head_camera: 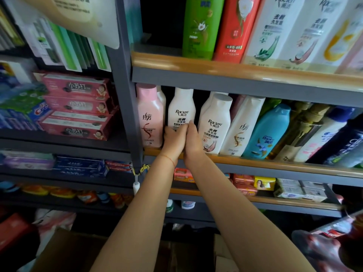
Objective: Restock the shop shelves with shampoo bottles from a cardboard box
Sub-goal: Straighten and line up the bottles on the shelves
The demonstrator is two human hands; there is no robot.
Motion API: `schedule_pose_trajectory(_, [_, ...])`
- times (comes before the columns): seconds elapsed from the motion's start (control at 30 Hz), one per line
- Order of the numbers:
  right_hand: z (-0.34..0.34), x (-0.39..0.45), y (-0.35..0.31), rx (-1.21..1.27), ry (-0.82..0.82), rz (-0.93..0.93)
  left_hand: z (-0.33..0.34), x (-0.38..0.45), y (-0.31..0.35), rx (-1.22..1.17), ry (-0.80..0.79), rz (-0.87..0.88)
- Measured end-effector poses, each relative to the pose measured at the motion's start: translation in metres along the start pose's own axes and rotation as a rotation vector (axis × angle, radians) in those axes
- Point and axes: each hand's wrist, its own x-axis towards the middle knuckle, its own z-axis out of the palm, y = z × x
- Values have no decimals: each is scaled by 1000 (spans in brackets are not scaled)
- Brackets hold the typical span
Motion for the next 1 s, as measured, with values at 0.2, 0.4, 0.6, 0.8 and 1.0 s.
schedule_pose_trajectory(0.2, [-8, -10, 11, 3, 12, 42, -20, -22, 5, 86, -83, 12])
schedule_pose_trajectory(0.4, [-17, -30, -4, -93, -14, 72, -27, -36, 13, 92, -75, 62])
schedule_pose_trajectory(0.6, [-34, -35, -9, -139, -81, 126, -35, -42, 17, 207, -74, 69])
schedule_pose_trajectory(0.8, [-37, -39, -20, -278, -102, 69, -37, -51, 23, 317, -55, 141])
schedule_pose_trajectory(1.0, [-67, -58, -22, -569, 122, -460, -29, -60, 17, 510, 136, 425])
